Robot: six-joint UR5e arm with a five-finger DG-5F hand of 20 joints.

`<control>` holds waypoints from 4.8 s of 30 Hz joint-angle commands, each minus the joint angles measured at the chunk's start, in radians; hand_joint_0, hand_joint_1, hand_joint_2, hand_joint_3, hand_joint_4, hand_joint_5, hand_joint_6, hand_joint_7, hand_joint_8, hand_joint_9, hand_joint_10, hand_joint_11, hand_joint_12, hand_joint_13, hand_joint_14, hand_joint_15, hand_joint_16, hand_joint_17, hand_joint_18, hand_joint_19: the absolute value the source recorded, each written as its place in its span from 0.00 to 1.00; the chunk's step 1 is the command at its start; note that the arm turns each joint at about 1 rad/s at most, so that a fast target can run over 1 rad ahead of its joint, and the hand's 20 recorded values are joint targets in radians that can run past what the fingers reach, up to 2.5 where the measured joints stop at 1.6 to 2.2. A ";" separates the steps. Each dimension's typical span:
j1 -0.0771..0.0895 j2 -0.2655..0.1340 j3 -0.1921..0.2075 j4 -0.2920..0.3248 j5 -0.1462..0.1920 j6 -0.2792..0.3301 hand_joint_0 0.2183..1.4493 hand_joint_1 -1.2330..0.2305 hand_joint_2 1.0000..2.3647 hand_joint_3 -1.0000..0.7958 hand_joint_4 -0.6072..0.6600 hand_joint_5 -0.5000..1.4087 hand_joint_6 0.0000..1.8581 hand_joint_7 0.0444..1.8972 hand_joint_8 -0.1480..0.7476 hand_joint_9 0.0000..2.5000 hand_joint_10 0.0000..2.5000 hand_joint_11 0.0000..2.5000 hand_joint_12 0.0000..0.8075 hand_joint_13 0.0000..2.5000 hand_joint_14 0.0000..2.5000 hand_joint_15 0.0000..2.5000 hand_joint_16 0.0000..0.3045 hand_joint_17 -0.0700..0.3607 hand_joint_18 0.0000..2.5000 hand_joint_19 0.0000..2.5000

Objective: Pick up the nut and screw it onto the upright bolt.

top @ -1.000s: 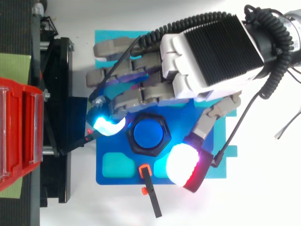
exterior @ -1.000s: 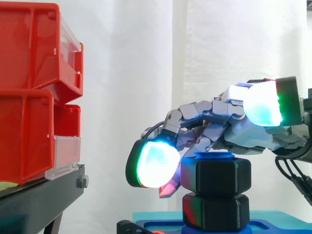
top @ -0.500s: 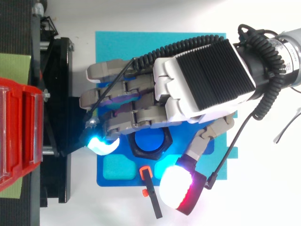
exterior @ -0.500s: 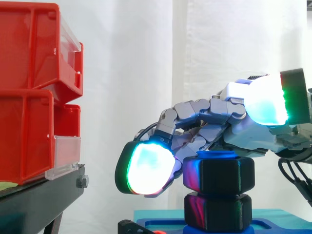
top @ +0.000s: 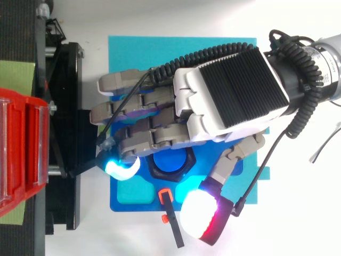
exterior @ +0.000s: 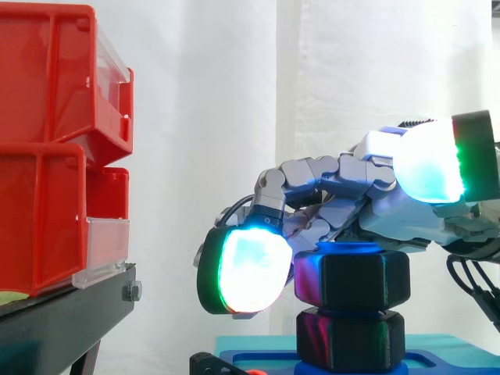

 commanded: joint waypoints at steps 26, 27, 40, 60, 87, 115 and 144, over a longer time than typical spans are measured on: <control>-0.047 0.001 0.000 0.012 -0.009 0.001 0.20 0.72 0.00 0.28 0.62 0.24 0.27 0.70 0.50 0.40 0.00 0.05 0.34 0.19 0.00 0.00 0.09 0.30 0.07 0.00; -0.049 0.001 0.000 0.012 -0.011 0.001 0.20 0.72 0.00 0.28 0.61 0.24 0.27 0.70 0.50 0.40 0.00 0.05 0.34 0.19 0.00 0.00 0.09 0.30 0.07 0.00; -0.067 0.000 -0.002 0.017 -0.025 -0.002 0.21 0.72 0.00 0.28 0.60 0.27 0.27 0.75 0.49 0.44 0.00 0.05 0.33 0.21 0.00 0.00 0.08 0.29 0.10 0.00; -0.072 0.001 -0.002 0.026 -0.038 0.001 0.22 0.70 0.00 0.28 0.52 0.30 0.31 0.71 0.30 0.62 0.00 0.07 0.24 0.32 0.00 0.00 0.06 0.27 0.22 0.00; -0.073 0.001 0.101 0.038 -0.091 0.081 0.20 0.71 0.00 0.28 0.67 0.22 0.27 0.52 0.49 0.45 0.00 0.07 0.37 0.26 0.00 0.00 0.09 0.31 0.16 0.00; -0.047 0.000 0.044 0.028 -0.066 0.050 0.19 0.69 0.00 0.28 0.65 0.19 0.27 0.45 0.48 0.34 0.00 0.03 0.39 0.17 0.00 0.00 0.11 0.33 0.06 0.00; -0.050 0.000 0.004 0.037 -0.043 0.053 0.20 0.69 0.00 0.28 0.66 0.21 0.27 0.55 0.49 0.36 0.00 0.05 0.39 0.19 0.00 0.00 0.10 0.33 0.08 0.00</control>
